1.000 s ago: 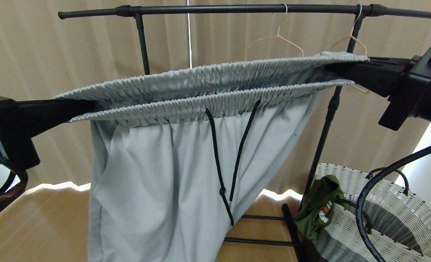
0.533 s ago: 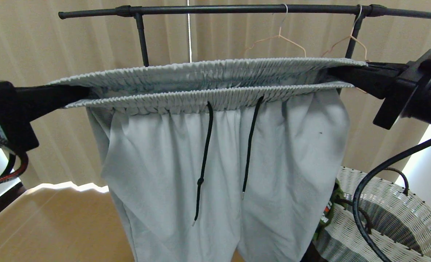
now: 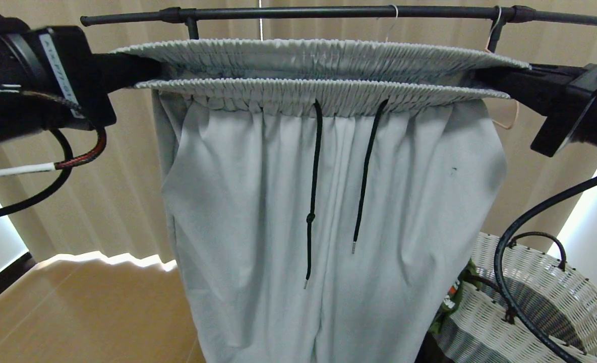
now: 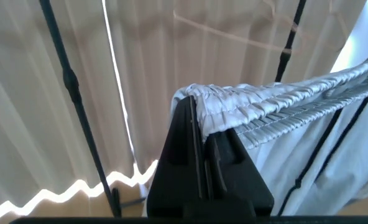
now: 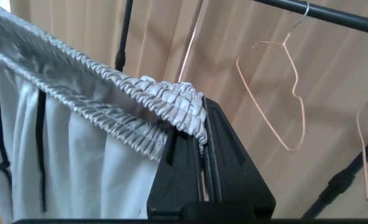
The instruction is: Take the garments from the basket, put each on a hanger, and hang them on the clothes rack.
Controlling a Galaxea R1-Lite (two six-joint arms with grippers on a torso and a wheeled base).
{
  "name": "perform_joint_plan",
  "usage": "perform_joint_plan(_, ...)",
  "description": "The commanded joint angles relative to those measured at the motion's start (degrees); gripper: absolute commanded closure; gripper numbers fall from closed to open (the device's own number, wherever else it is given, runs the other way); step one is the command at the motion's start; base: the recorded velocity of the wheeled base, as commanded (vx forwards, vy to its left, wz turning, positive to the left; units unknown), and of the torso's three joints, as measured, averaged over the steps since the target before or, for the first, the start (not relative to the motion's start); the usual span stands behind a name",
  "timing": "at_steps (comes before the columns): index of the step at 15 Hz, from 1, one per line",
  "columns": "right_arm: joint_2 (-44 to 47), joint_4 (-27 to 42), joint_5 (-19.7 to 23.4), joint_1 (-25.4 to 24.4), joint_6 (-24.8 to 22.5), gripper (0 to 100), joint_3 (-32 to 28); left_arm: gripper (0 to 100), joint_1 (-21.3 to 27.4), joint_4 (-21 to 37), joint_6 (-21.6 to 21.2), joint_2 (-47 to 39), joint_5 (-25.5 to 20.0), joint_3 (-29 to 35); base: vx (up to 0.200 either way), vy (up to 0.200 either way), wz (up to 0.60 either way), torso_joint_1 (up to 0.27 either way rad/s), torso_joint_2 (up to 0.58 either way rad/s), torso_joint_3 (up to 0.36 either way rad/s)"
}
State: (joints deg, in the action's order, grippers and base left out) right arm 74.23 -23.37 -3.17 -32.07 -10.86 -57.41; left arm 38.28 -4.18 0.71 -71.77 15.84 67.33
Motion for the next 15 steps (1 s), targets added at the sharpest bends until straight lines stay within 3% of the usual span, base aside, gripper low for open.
perform_joint_plan(1, 0.39, -0.01, 0.09, -0.01, -0.04, 100, 0.28, 100, 0.13, -0.21, 0.26, -1.01, -0.02, -1.67, 0.000, 0.000, 0.00, 0.000, 0.00, 0.000)
perform_joint_plan(5, -1.19, 0.52, 0.01, -0.01, -0.04, 100, 1.59, 100, -0.13, -0.48, 0.52, -3.38, -0.19, -2.11, 0.000, 0.000, 0.00, 0.000, 0.00, 0.000)
perform_joint_plan(8, -7.17, 2.19, 0.53, -0.09, -0.04, 100, 4.67, 100, -1.10, -5.14, 0.61, -8.39, -0.19, -1.94, 0.000, 0.000, 0.00, 0.000, 0.00, 0.000)
perform_joint_plan(11, -13.94, 10.63, 1.15, -4.93, 0.14, 100, 5.11, 100, -1.98, -11.29, 1.49, -14.45, 0.07, -0.97, 0.000, 0.000, 0.00, 0.000, 0.00, 0.000)
perform_joint_plan(13, -16.92, 13.88, 4.31, -7.13, 0.31, 100, 6.52, 100, -2.07, -11.90, 1.84, -16.39, 0.07, 0.26, 0.000, 0.000, 0.00, 0.000, 0.00, 0.000)
perform_joint_plan(15, -18.86, 14.05, 11.34, -7.30, 0.23, 100, 9.59, 100, -1.98, -11.99, 1.84, -16.74, 0.07, 0.87, 0.000, 0.000, 0.00, 0.000, 0.00, 0.000)
